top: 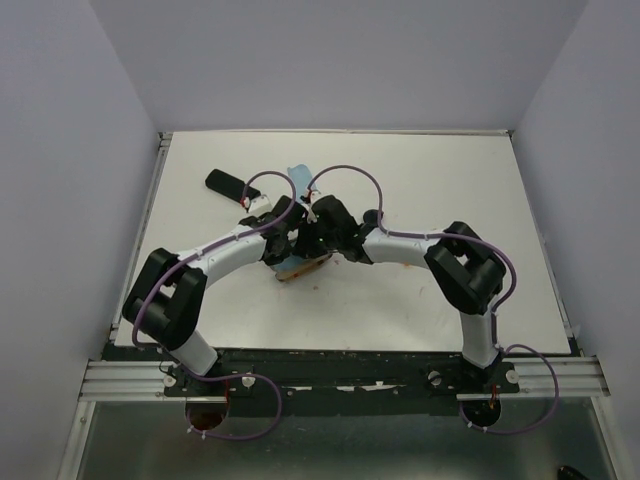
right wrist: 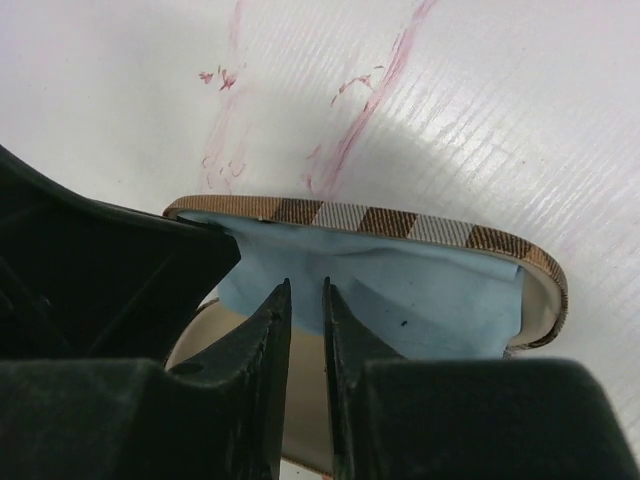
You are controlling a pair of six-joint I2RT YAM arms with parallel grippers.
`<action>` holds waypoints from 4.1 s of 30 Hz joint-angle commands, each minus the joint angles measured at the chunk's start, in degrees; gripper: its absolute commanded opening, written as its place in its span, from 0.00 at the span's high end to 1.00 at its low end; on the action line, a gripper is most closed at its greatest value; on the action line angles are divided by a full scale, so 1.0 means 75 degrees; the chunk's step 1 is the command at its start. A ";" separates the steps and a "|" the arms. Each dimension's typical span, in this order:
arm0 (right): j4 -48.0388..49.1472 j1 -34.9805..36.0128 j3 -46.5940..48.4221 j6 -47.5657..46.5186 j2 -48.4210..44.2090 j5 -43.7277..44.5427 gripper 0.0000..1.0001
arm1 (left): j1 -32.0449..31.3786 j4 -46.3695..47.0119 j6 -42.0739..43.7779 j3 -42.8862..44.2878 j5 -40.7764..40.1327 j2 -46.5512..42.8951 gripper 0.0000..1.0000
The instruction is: Organize the sunglasses
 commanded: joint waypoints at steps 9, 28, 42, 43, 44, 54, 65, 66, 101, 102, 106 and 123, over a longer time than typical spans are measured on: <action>0.1147 0.0003 0.0072 0.0304 0.0369 0.0819 0.74 | 0.0204 -0.0577 -0.0456 0.0188 -0.0486 0.0280 0.97; 0.0962 -0.0009 -0.0771 0.0433 -0.1457 0.1053 0.70 | 0.0204 -0.0155 0.0270 -0.0690 0.0638 -0.1733 0.67; -0.3022 -0.0582 -0.1907 0.2248 -0.4528 0.6723 0.00 | 0.0566 0.0780 0.0949 -0.2588 0.0321 -0.5790 0.01; -0.3210 -0.0676 -0.2036 0.2516 -0.4715 0.6818 0.00 | 0.0718 0.1107 0.1194 -0.2636 0.0636 -0.5756 0.01; -0.3478 -0.0839 -0.2118 0.2774 -0.4845 0.6831 0.00 | 0.0859 0.1424 0.1382 -0.2637 0.0941 -0.5628 0.01; -0.3961 -0.2715 -0.2776 0.3445 -0.4554 0.5834 0.00 | 0.1563 0.2283 0.2252 -0.1162 0.2889 -0.2536 0.01; -0.3715 -0.3349 -0.2366 0.3246 -0.2984 0.5448 0.12 | 0.1587 0.2597 0.2111 -0.0678 0.4013 -0.0400 0.01; -0.3704 -0.3372 -0.2342 0.3211 -0.2890 0.5425 0.12 | 0.1587 0.2738 0.2029 -0.0865 0.4072 -0.0458 0.01; -0.3774 -0.3478 -0.2037 0.3000 -0.2139 0.5682 0.66 | 0.0064 0.3373 0.0892 -0.2496 0.4225 -0.1713 0.01; -0.3809 -0.3466 -0.2026 0.2988 -0.2185 0.5671 0.70 | 0.0052 0.3349 0.0880 -0.2508 0.4202 -0.1759 0.01; -0.3786 -0.3466 -0.2072 0.2836 -0.2384 0.5472 0.84 | 0.0052 0.3080 0.0892 -0.2519 0.3980 -0.2017 0.01; -0.0870 -0.2847 -0.3057 0.1008 -0.4963 0.0646 0.98 | 0.0919 0.2575 0.0974 -0.2883 0.3311 -0.3167 0.06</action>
